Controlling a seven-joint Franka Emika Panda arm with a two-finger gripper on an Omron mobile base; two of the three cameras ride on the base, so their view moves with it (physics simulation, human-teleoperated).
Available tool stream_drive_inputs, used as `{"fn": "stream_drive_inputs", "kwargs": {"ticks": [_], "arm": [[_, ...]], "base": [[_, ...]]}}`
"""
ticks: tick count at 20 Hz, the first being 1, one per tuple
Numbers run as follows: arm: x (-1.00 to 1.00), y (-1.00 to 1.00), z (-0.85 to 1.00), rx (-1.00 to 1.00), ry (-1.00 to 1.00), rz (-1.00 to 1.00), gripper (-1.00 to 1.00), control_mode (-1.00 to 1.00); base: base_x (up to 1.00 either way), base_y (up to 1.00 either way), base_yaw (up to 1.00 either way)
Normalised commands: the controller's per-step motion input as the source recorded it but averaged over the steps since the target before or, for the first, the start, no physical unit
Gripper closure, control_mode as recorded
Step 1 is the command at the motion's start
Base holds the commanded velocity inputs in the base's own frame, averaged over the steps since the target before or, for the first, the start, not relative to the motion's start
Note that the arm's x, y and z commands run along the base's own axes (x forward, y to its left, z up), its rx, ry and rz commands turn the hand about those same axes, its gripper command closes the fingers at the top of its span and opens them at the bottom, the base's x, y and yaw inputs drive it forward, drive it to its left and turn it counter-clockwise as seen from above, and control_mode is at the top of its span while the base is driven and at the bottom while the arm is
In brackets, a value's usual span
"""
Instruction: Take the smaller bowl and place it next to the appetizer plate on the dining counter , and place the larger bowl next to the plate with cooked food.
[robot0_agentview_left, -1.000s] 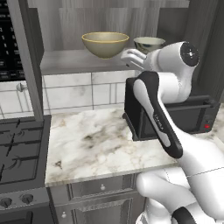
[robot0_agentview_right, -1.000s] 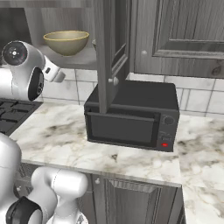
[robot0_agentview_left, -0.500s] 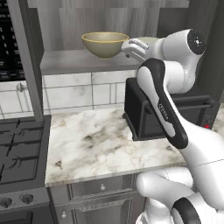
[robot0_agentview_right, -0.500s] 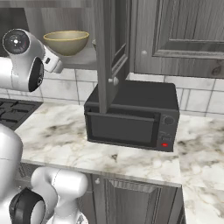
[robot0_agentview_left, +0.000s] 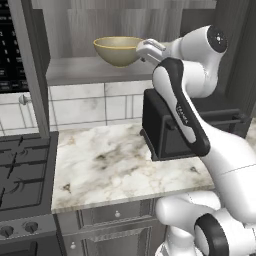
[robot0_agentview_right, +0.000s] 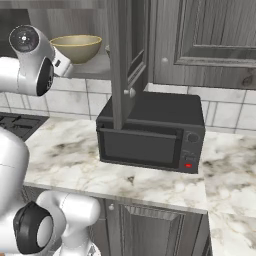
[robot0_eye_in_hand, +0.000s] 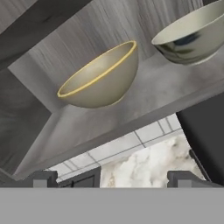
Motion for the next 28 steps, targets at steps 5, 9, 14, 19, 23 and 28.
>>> {"fn": "stream_drive_inputs", "kwargs": {"ticks": [5,9,14,19,23,28], "arm": [[0.47,0.03,0.0,0.01,0.0,-0.02,-1.0,-1.0],[0.43,0.01,0.05,0.02,0.0,-0.01,-1.0,-1.0],[0.44,0.04,0.18,0.05,0.0,0.0,-1.0,-1.0],[0.42,0.06,0.16,0.02,0.01,0.0,-1.0,-1.0],[0.48,0.18,0.01,0.0,0.1,-0.01,-1.0,-1.0],[0.49,0.04,0.0,0.0,0.14,-0.03,-1.0,-1.0]], "base": [[0.0,0.0,0.0],[0.0,0.0,0.0],[0.0,0.0,0.0],[0.0,0.0,0.0],[0.0,0.0,0.0],[0.0,0.0,0.0]]}}
